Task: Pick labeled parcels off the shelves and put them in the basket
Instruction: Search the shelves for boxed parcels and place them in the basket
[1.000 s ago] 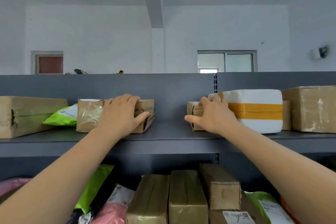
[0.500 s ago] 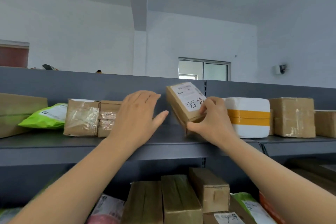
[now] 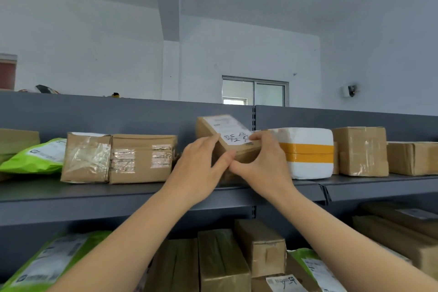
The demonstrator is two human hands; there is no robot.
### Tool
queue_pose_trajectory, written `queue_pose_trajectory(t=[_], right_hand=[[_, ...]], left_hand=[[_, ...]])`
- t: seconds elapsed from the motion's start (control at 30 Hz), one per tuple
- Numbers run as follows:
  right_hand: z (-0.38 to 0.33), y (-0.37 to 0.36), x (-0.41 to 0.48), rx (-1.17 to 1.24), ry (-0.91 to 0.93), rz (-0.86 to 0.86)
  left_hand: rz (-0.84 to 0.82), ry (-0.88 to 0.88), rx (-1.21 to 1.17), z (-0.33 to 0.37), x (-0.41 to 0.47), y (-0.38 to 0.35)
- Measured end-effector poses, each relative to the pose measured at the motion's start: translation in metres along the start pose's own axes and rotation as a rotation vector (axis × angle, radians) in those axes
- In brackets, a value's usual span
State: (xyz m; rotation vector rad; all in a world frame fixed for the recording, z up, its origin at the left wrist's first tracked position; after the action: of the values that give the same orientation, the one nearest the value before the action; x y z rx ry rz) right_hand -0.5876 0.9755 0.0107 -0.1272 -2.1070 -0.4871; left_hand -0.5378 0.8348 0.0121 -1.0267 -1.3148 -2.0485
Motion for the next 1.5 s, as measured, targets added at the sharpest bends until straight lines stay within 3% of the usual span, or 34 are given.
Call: queue_pose_trajectory(t=[0.13, 0.27, 0.33, 0.4, 0.5, 0.57, 0.67, 0.77, 0.93, 1.07, 1.2, 1.33, 1.5], right_hand=[[-0.005, -0.015, 0.016, -0.037, -0.032, -0.255], [-0.011, -0.019, 0.012, -0.068, 0.110, -0.388], [-0.010, -0.006, 0.007, -0.173, 0.225, -0.301], [-0.004, 0.020, 0.010, -0.293, 0.336, -0.086], [0.020, 0.067, 0.029, -0.422, 0.270, 0.197], [0.046, 0.088, 0.045, -0.524, 0.051, 0.184], [0.077, 0.095, 0.053, -0.557, -0.186, -0.022], [0.090, 0.089, 0.054, -0.469, -0.234, -0.101], [0.079, 0.084, 0.049, -0.356, -0.181, 0.104], [0.069, 0.080, 0.026, -0.249, -0.014, 0.258], [0.063, 0.076, 0.001, -0.217, 0.164, 0.384], [0.061, 0.075, -0.015, -0.146, 0.217, 0.371], [0.070, 0.084, -0.025, -0.031, 0.197, 0.254]], left_hand=[[-0.017, 0.046, 0.083, -0.011, 0.007, 0.004], [0.048, -0.023, 0.276, -0.019, 0.013, 0.005], [0.036, -0.032, 0.324, -0.017, 0.014, 0.004], [0.032, -0.040, 0.387, -0.013, 0.014, 0.004], [0.039, -0.049, 0.479, -0.007, 0.014, 0.005], [0.044, -0.036, 0.503, -0.004, 0.014, 0.005], [0.039, 0.006, 0.514, 0.001, 0.012, 0.005], [0.032, 0.032, 0.550, 0.004, 0.010, 0.007], [0.080, -0.056, 0.568, 0.008, 0.007, 0.005], [0.149, -0.173, 0.396, 0.033, 0.003, -0.003], [-0.018, -0.034, 0.025, 0.067, 0.007, -0.027], [-0.195, 0.022, -0.478, 0.092, 0.008, -0.057], [-0.043, 0.066, -0.548, 0.096, 0.006, -0.068]])
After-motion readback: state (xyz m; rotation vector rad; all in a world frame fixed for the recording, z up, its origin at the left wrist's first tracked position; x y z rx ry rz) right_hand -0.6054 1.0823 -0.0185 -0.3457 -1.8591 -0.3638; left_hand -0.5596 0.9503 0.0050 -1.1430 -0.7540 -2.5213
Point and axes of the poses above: each hand's wrist, its own x-axis towards the middle knuckle, its own y-axis out of the back of the hand, z = x × y, the point moved 2 cm from there along x, towards the middle knuckle, and after that the axes turned 1 degree about z, right-handed, at the moved point
